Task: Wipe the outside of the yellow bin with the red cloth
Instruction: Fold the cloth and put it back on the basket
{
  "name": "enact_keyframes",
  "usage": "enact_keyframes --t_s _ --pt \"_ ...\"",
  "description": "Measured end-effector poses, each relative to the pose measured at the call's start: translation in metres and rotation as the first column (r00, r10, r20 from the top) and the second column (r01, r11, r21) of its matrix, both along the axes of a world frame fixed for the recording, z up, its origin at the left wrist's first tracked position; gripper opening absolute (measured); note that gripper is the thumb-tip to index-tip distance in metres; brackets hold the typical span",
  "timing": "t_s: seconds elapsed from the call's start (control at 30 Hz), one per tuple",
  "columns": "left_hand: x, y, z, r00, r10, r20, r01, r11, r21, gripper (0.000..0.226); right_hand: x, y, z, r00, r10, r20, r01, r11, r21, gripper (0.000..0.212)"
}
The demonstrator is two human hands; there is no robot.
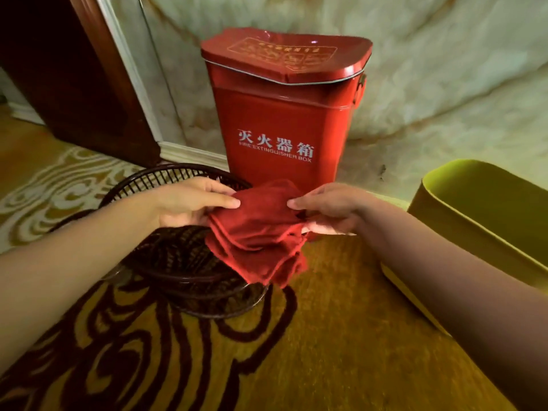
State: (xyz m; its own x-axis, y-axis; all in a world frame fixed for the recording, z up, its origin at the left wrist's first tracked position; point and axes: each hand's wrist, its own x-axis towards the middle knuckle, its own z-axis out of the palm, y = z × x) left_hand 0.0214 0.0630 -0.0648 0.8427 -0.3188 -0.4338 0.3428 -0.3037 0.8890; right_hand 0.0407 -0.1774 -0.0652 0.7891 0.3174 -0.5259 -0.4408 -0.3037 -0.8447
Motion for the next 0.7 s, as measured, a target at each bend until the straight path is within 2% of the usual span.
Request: enact_keyframes --t_s 0.1,0.17,0.27,0.37,0.5,0.7 --pt "0.013 0.021 -0.019 0.998 0.056 -0.032 -0.054 0.996 0.065 0.018 0.014 0.026 -0.018 0.998 -0.012 -0.056 0.007 0.997 -0.083 0.021" --pt "0.020 0.027 -0.037 0.995 0.090 -0.048 -0.087 0.994 0.065 0.015 0.022 0.035 -0.032 0.997 -0.034 -0.075 0.022 0.989 -0.148 0.020" --pt "0.031 0.028 -0.067 0.985 0.149 -0.085 -0.147 0.989 0.031 0.012 0.032 0.037 -0.052 0.994 -0.083 -0.075 0.066 0.977 -0.203 0.020" --pt "0.040 0.022 -0.094 0.976 0.197 -0.095 -0.190 0.979 0.070 0.017 0.037 0.036 -0.072 0.992 -0.119 -0.049 0.104 0.966 -0.238 0.020" --pt "0.043 0.018 -0.121 0.959 0.256 -0.120 -0.243 0.963 0.112 0.027 0.040 0.034 -0.098 0.990 -0.125 -0.070 0.111 0.979 -0.173 0.023" --pt "0.043 0.015 -0.150 0.965 0.161 -0.205 -0.161 0.987 0.017 0.035 0.045 0.019 -0.118 0.988 -0.020 -0.153 0.012 0.998 -0.056 0.024"
